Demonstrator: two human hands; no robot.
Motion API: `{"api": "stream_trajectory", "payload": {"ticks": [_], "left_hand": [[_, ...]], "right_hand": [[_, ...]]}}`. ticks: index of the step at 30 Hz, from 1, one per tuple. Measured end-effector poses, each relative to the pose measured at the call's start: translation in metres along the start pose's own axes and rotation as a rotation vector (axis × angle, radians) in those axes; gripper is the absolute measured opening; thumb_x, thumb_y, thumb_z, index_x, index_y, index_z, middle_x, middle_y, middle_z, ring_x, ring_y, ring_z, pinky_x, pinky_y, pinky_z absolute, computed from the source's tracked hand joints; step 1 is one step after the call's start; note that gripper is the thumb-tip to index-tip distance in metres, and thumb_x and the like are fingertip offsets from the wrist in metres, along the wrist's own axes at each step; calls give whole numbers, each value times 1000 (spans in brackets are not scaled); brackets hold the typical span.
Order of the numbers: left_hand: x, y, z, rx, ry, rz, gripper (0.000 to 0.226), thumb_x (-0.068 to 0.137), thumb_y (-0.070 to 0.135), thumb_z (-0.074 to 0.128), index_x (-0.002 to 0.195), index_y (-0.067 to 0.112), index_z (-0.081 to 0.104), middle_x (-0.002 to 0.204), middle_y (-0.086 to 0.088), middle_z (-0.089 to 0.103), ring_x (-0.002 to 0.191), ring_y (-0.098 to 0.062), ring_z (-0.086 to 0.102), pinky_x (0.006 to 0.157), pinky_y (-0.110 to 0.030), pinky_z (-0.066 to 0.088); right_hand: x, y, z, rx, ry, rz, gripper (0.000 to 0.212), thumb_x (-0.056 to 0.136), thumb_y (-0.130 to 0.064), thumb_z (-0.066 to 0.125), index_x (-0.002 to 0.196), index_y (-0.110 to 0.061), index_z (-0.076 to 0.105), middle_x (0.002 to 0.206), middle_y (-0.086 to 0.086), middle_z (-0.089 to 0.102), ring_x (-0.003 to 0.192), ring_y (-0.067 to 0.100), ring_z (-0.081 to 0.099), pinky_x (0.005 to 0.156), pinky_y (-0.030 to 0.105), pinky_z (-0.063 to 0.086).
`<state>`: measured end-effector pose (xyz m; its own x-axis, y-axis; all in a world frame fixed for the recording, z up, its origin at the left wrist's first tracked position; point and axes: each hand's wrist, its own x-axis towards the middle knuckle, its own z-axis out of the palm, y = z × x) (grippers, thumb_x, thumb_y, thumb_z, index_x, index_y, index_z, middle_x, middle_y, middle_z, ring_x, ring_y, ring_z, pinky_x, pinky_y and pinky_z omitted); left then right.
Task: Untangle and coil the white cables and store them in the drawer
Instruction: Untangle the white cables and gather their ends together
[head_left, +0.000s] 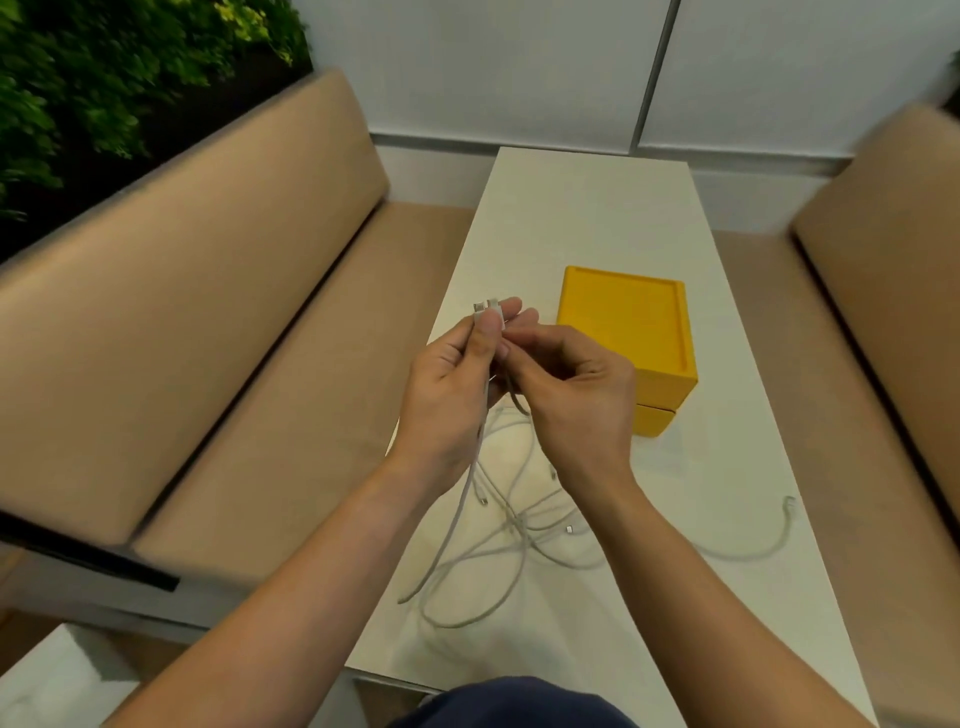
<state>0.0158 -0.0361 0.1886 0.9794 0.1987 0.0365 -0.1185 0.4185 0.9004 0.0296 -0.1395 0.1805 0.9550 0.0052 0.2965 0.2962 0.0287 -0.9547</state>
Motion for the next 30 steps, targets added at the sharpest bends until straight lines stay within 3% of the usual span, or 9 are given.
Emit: {"api": "stream_trajectory", "payload": {"ticks": [8,10,13,16,19,21,25,27,30], "left_hand": [[1,3,-6,86,64,39,33,110,29,43,110,7,67,111,-13,77,104,-27,74,84,-41,62],[2,6,-8,90,103,79,32,110,30,42,108,6,64,107,-14,77,104,-29,75,85,-44,62],[1,16,-14,43,161,111,31,111,32,40,107,8,59,104,-12,77,101,-33,75,86,-44,62],[2,29,-22,8,252,161,32,112,35,38,102,13,58,94,-5,76,80,-25,76,60,-34,59],[7,43,-29,23,287,222,31,113,35,35,99,15,56,85,1,74,59,-15,67,45,-25,45],[5,43,-31,43,247,212,31,113,35,35,98,16,56,83,1,73,52,-14,62,43,-24,40],[-11,26,-27,74,156,155,31,112,32,36,97,14,55,81,-3,71,49,-14,59,38,-22,36],[-17,19,-25,71,132,142,31,112,32,36,99,12,55,81,-5,71,49,-16,60,38,-22,37],[-21,14,-24,90,101,145,31,111,32,37,100,10,56,81,-7,71,49,-19,61,38,-23,38]], "right_hand": [[-1,5,-3,-186,-203,-48,27,88,-13,78,111,-25,70,106,-10,71,92,10,72,81,38,62],[-6,11,-6,-200,-309,66,31,87,-20,80,107,-21,57,104,-13,67,88,8,72,77,38,62],[-8,25,-23,-298,-530,210,30,90,-37,78,98,-15,60,94,-3,73,78,13,75,74,39,61],[-7,47,-51,-315,-757,539,54,97,-60,56,101,-6,66,96,9,76,86,31,76,75,43,60],[-13,76,-78,-433,-886,813,40,105,-44,52,107,-7,70,104,16,74,96,36,74,79,48,65],[-12,92,-85,-632,-991,723,17,99,-25,65,109,-15,71,105,6,74,92,27,75,78,45,65],[9,113,-53,-1168,-1113,102,22,92,-14,66,109,-26,71,103,-6,70,93,19,69,79,41,59],[17,125,-23,-1208,-1049,-190,26,94,-10,56,108,-24,73,105,0,70,98,25,67,74,38,54],[17,147,13,-1223,-1117,-347,27,100,-14,54,118,-22,72,116,5,69,109,29,63,79,44,58]]}}
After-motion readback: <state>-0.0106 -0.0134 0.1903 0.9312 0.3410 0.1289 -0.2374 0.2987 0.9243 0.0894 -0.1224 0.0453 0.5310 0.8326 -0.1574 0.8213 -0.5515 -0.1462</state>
